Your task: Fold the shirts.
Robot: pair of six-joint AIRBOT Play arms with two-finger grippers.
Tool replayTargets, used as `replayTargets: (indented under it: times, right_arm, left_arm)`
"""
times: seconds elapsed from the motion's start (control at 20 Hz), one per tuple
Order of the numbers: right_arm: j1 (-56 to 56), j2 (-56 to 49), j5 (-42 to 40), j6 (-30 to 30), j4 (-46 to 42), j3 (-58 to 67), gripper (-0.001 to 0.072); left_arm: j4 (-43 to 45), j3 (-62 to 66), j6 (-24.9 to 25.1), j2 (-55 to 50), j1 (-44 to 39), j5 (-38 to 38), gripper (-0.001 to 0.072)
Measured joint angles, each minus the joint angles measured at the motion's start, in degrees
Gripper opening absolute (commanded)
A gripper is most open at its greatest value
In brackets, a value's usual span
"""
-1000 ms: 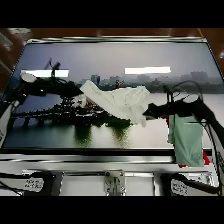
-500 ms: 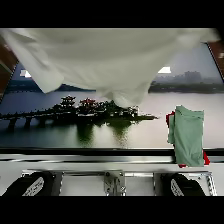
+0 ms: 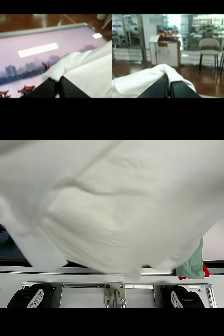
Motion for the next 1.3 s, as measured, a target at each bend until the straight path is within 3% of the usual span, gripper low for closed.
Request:
replayTargets:
  times: [0.2, 0.3, 0.45, 0.65, 0.7, 0.75, 0.8, 0.85, 0.9, 1.1, 1.15, 1.2, 1.25, 1.3]
  right_arm:
    - [1.4, -12.6, 13.3, 1.9, -0.3, -2.3, 0.0049]
    - [3.9, -20.2, 16.2, 2.1, -1.0, -5.5, 0.0049]
    - [9.8, -33.2, 13.0, 1.8, -1.1, -9.4, 0.0049]
    - [16.4, -47.8, 4.5, 1.6, 0.1, -11.1, 0.0063]
    - [17.4, -50.2, 3.2, 1.7, 0.5, -11.3, 0.0154]
    - [18.0, -52.0, 2.2, 2.0, 0.7, -11.4, 0.0419]
    - [18.1, -53.0, 1.8, 2.0, 0.7, -11.4, 0.0642]
    - [18.0, -53.4, 1.8, 1.9, 0.7, -11.2, 0.065]
    - [17.4, -53.3, 2.6, 1.5, 0.8, -10.8, 0.0651]
    - [11.3, -47.5, 10.2, 0.1, -4.1, -9.3, 0.0634]
    - [9.0, -45.6, 13.3, -0.1, -7.2, -9.2, 0.0508]
    - [6.4, -43.8, 16.9, -0.1, -10.6, -9.1, 0.0493]
    - [3.1, -42.1, 21.0, -0.1, -13.7, -9.1, 0.0502]
    - [0.0, -41.1, 25.3, -0.1, -15.6, -9.6, 0.0562]
  left_arm:
    - [1.5, -18.9, -1.5, 0.2, 0.0, -5.3, 0.0038]
    - [1.7, -30.9, -1.8, -0.1, 0.0, -6.2, 0.0038]
    - [2.4, -47.0, -2.1, -1.7, 0.0, -2.8, 0.0039]
    - [2.1, -58.2, -2.3, -6.4, 0.3, 8.9, 0.0039]
    - [1.9, -59.5, -2.7, -8.1, 0.5, 12.4, 0.004]
    - [1.5, -60.4, -3.3, -9.9, 0.8, 16.1, 0.0074]
    - [0.5, -61.0, -3.7, -11.6, 1.1, 19.3, 0.0263]
    - [-1.0, -61.4, -4.0, -13.4, 1.5, 22.4, 0.048]
    - [-2.6, -61.3, -4.3, -15.1, 2.0, 25.0, 0.0594]
    - [-4.1, -56.8, -3.0, -19.0, 6.8, 25.8, 0.0588]
    - [-2.4, -54.8, -2.4, -19.5, 9.1, 23.4, 0.0588]
    - [0.1, -53.0, -1.9, -19.8, 11.5, 19.9, 0.0588]
    - [2.4, -51.7, -1.4, -20.0, 13.7, 16.0, 0.0588]
    - [5.0, -50.9, -0.7, -20.2, 15.9, 11.7, 0.059]
